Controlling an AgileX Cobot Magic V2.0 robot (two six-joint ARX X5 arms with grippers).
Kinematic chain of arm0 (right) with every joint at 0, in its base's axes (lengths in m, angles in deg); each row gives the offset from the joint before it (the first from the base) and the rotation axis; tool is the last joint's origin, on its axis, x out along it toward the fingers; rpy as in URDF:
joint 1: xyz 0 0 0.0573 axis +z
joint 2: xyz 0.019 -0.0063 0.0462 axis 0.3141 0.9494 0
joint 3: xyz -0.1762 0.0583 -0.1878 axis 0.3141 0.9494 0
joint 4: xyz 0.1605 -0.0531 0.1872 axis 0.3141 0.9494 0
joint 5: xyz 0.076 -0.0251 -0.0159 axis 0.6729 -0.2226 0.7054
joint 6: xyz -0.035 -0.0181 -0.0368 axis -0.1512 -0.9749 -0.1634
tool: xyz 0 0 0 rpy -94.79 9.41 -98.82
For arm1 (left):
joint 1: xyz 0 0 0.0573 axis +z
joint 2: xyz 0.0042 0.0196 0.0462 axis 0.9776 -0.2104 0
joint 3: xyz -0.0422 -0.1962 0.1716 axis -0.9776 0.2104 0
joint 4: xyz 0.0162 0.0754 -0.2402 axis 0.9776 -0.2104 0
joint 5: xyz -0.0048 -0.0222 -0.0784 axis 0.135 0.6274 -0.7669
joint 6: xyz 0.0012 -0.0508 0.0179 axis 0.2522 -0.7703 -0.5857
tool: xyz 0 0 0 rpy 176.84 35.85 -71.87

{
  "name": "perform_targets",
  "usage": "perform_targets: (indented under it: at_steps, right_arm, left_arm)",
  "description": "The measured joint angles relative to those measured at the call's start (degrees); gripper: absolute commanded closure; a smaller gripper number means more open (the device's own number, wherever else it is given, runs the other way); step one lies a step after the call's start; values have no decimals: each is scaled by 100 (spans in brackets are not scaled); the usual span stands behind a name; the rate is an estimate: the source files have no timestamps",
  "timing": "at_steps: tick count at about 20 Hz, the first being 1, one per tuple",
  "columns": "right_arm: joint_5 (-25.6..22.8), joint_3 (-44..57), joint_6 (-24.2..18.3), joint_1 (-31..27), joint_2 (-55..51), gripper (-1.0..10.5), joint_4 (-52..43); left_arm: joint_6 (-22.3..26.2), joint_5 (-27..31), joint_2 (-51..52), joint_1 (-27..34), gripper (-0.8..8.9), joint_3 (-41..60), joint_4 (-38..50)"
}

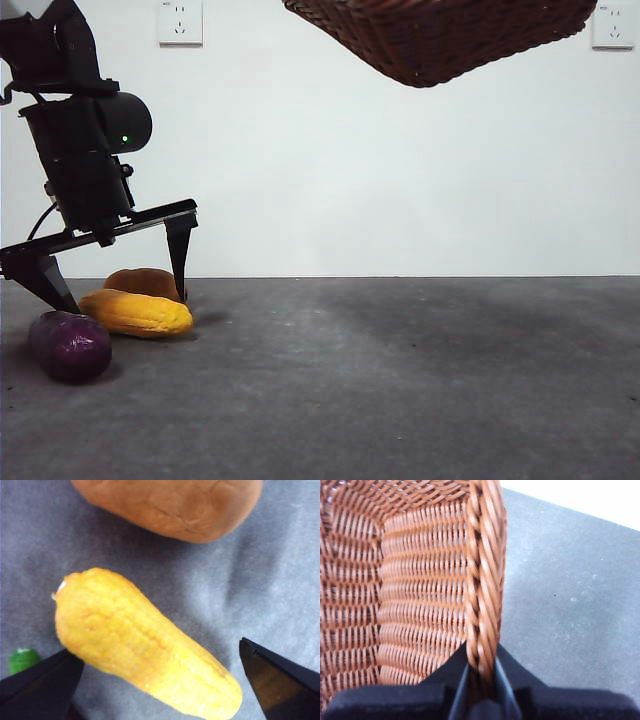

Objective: Help me put the vegetables on the table into the basket

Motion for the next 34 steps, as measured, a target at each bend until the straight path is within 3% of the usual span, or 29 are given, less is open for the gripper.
perform_targets:
  at_steps: [8,10,13,15,23,28,34]
  right_arm:
    - [0,0,-70,0,0,958,15]
    - [0,0,-74,0,0,958,20]
    - [0,0,-114,0,0,958,20]
    - [0,0,-114,0,0,958,20]
    - [-7,0,-109,0,0,958,177]
    - [-304,120,33,-22,11,958,339]
    - [-308,1346,748,-111,15,958,-555]
  left_arm:
    - [-9,-162,-39,-20,667,0,297]
    - [-9,-166,-39,-35,723,0,387]
    - [-42,-179,-39,-59,732,0,411]
    - [-44,-184,-39,-72,825,0,411]
    - [166,-597,4,-138,821,0,553]
    - [984,-826,890,-144,821,0,417]
    - [2031,-1432,2479,-310,821,0,66]
